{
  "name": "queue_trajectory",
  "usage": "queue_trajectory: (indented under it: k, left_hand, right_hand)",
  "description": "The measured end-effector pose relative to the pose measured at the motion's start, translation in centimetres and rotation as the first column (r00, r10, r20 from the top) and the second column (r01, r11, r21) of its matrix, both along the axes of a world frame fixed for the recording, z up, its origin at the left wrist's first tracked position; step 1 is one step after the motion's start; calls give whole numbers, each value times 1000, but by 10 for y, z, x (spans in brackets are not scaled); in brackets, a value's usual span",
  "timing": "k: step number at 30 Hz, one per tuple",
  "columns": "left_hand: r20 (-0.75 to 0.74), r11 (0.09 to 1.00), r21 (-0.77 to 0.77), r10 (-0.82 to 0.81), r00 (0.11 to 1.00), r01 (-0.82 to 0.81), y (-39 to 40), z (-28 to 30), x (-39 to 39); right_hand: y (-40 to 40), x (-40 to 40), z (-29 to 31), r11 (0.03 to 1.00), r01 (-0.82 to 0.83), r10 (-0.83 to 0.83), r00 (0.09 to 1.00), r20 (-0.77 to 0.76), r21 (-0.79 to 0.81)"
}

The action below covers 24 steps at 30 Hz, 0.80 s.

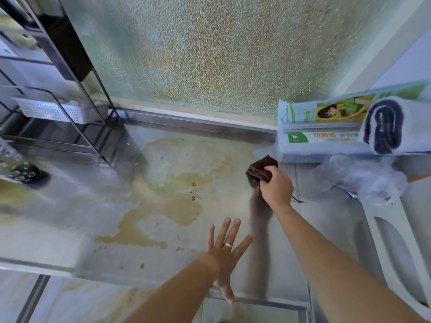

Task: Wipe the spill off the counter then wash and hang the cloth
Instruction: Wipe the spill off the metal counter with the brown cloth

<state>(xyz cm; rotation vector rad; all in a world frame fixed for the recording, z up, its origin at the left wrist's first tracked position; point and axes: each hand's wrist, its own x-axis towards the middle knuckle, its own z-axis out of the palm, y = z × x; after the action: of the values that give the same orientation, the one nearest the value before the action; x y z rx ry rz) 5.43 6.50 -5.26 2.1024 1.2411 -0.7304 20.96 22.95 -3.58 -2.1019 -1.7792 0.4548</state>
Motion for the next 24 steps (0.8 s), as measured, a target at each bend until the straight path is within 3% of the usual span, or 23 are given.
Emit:
queue_trajectory:
  k: [8,14,17,21,24]
  left_hand:
    - [14,1000,-18,-8,1000,9,1,4,-2]
    - [3,999,-24,-21,1000,21,1,4,-1]
    - [12,999,-23,-29,999,30,1,6,0]
    - [35,1000,17,-7,999,7,-2,4,-2]
    - [42,995,93,29,999,-33,-5,-1,2]
  right_hand:
    - [9,-23,-4,991,-134,133,989,57,19]
    - [-17,-62,-2,960,-280,280,960,4,8]
    - [-31,-82,-3,965,-261,261,965,-25,17]
    - [-22,-63,7,979,-199,184,951,-249,-38]
    - [-12,-30,26,988,-150,156,953,-260,44]
